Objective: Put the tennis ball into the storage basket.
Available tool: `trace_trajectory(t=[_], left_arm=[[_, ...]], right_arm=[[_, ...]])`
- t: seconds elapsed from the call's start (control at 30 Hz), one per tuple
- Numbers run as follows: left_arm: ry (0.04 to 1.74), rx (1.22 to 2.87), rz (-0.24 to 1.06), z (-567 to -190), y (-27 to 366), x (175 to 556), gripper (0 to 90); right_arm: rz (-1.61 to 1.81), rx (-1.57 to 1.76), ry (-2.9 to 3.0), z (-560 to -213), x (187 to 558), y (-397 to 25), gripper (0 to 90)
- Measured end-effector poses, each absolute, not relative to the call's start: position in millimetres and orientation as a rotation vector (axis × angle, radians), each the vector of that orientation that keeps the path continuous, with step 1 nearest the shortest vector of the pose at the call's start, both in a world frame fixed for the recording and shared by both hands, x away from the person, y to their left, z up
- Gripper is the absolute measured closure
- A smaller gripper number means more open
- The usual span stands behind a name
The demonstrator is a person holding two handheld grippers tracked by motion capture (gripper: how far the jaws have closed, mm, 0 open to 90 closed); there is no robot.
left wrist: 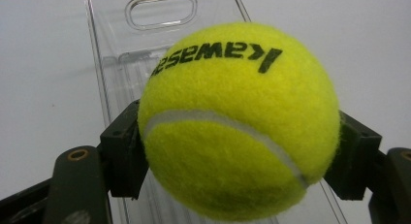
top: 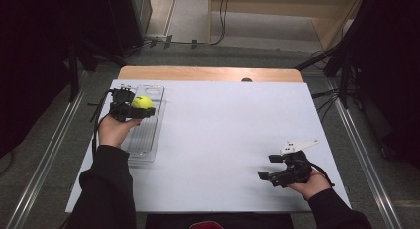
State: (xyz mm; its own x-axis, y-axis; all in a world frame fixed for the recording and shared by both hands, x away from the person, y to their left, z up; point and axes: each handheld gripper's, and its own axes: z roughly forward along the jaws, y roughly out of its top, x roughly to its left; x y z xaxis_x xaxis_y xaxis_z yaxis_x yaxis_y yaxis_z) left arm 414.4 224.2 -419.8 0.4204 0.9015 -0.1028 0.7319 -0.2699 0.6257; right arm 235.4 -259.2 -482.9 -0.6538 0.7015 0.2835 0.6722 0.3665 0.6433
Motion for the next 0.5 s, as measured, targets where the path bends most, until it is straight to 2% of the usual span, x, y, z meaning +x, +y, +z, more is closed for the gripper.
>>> trace_trajectory(t=[0.5], left_arm=[[1.403, 2.093, 0.338, -428.6, 222.7, 417.3, 25.1]], right_arm=[[1.182, 1.291, 2.564, -483.0, 235.5, -259.3, 14.1]])
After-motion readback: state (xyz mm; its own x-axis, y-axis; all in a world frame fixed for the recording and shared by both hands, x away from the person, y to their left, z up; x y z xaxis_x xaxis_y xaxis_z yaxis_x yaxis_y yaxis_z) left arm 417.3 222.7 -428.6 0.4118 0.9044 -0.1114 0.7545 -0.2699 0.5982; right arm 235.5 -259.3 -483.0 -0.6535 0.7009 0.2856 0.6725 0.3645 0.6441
